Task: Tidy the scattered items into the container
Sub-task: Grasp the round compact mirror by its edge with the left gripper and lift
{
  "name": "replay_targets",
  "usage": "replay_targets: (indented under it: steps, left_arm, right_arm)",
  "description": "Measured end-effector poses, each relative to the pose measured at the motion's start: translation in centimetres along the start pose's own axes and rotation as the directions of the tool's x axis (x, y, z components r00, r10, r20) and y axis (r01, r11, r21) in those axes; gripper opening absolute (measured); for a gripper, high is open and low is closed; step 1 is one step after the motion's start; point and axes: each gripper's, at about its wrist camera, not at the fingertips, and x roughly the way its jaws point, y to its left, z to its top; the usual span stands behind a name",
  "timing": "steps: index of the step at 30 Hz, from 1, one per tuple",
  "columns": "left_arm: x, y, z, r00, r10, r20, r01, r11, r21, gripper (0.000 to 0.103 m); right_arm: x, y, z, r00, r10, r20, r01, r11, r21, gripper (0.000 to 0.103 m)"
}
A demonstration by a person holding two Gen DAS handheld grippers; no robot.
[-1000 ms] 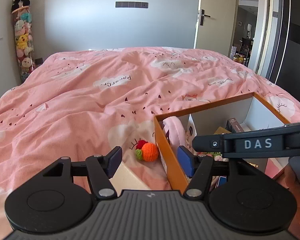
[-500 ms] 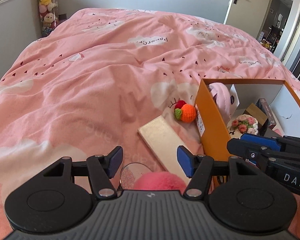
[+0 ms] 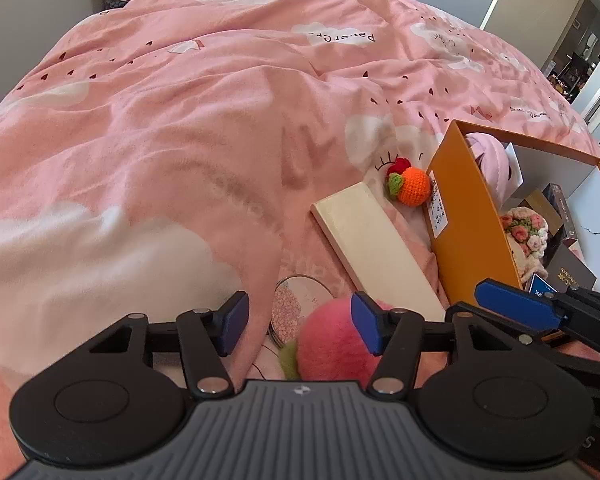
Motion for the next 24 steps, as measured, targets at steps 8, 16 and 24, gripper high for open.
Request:
replay_targets:
  steps: [8,16,24]
  left_arm:
    - [2.1,1.0,0.4,0.996,-0.020,-0.089,0.017,0.999,-0.030,0.030]
    - [5.2,2.6,1.6,0.978,-0.064,-0.198,0.036,0.989,-0.140,0.029]
    - [8.0,3.3,1.3,0.965,-0.053,-0.257,0.003,0.981,-0.192,0.030]
  right_arm:
    - [2.4,-0.2,0.9,0.992,-0.049,-0.113,0.047,0.999,-0.021,0.033]
    - [3.1,-0.2,1.6,0.990,-0.064,-0.129,0.060,0.998,-0.035,0.033]
    - [3.7,-0.1,2.2,0.989,-0.061,-0.136,0.055,0.997,-0.045,0.039]
